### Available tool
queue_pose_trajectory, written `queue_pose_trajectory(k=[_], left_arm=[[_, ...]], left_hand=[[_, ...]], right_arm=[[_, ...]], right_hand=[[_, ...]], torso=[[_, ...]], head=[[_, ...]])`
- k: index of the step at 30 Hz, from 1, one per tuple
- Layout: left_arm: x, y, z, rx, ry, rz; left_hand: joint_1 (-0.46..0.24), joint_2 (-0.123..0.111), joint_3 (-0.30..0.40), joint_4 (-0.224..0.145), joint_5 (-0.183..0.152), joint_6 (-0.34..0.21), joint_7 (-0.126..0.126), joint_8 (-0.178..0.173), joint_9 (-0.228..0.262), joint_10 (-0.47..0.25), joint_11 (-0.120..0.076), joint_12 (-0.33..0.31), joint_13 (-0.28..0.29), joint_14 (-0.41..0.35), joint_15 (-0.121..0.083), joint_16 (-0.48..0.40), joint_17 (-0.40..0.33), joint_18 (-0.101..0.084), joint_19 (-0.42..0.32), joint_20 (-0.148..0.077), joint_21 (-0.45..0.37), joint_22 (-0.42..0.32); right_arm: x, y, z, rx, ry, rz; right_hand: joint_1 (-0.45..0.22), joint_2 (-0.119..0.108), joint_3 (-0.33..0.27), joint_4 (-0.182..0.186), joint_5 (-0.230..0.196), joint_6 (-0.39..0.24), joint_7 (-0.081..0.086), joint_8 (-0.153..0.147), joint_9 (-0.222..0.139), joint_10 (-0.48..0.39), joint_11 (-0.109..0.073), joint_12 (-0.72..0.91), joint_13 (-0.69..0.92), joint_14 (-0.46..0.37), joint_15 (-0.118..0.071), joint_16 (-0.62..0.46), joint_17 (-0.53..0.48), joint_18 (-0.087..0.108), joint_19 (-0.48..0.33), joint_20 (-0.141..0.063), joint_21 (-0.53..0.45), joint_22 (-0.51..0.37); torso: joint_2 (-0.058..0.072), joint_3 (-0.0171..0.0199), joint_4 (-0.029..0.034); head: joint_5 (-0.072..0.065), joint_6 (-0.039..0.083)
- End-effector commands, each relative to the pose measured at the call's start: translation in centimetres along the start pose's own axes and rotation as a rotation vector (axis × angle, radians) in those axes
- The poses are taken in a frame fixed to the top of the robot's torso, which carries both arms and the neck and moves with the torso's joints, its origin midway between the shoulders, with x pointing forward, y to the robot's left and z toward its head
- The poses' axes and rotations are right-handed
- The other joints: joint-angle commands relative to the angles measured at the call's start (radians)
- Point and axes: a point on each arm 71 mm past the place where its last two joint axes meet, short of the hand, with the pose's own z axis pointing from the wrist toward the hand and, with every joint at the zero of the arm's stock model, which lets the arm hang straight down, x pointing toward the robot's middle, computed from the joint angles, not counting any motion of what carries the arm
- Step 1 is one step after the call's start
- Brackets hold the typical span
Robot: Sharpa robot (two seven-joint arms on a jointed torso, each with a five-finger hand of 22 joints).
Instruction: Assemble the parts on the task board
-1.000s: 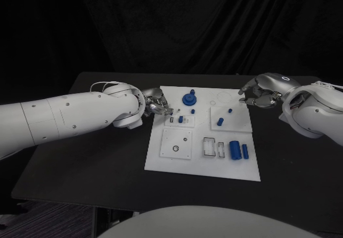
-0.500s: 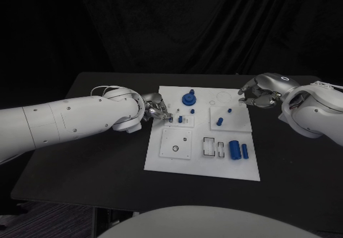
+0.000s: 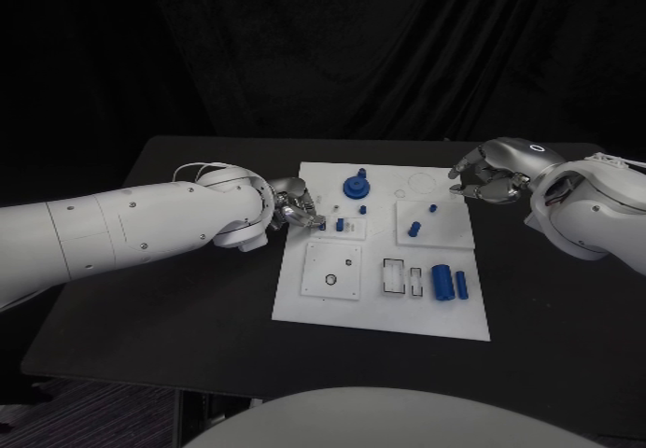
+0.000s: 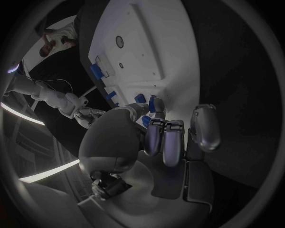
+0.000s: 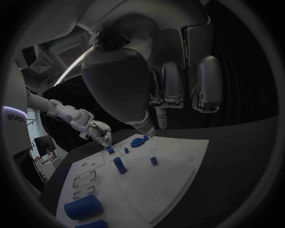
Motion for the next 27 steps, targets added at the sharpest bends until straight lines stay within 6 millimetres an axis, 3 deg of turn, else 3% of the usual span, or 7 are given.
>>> queue_pose_trajectory(k=[1,27], left_arm=[[0.27,-0.08,0.1,0.002,0.021,0.002],[0.31,-0.38,0.42,0.022,0.004,-0.004]], left_hand=[[-0.001,0.008,-0.002,-0.004,-0.005,-0.002,-0.002,-0.003,0.017,0.03,0.0,-0.005,0.155,0.106,0.0,0.003,0.263,0.013,-0.005,-0.003,-0.004,0.095],[0.012,0.017,0.0,-0.017,-0.011,0.0,-0.003,-0.005,0.016,0.03,-0.001,-0.005,0.155,0.106,0.0,0.003,0.263,0.013,-0.005,-0.003,-0.005,0.096]], right_arm=[[0.09,-0.14,-0.08,0.017,0.003,-0.001],[0.12,-0.19,-0.08,0.018,0.007,-0.002]], right_hand=[[0.003,0.011,0.001,-0.003,0.004,0.006,0.0,-0.005,-0.001,0.062,0.005,-0.004,0.211,0.106,0.005,0.003,0.263,0.014,0.04,0.002,-0.007,0.224],[0.003,0.012,0.001,-0.004,0.004,0.007,0.0,-0.005,-0.001,0.055,0.005,-0.011,0.202,0.106,0.005,0.003,0.263,0.014,0.04,0.001,-0.008,0.223]], torso=[[0.001,0.0008,0.0002],[0.001,0.0002,0.0001]], head=[[-0.001,0.0],[0.0,0.0]])
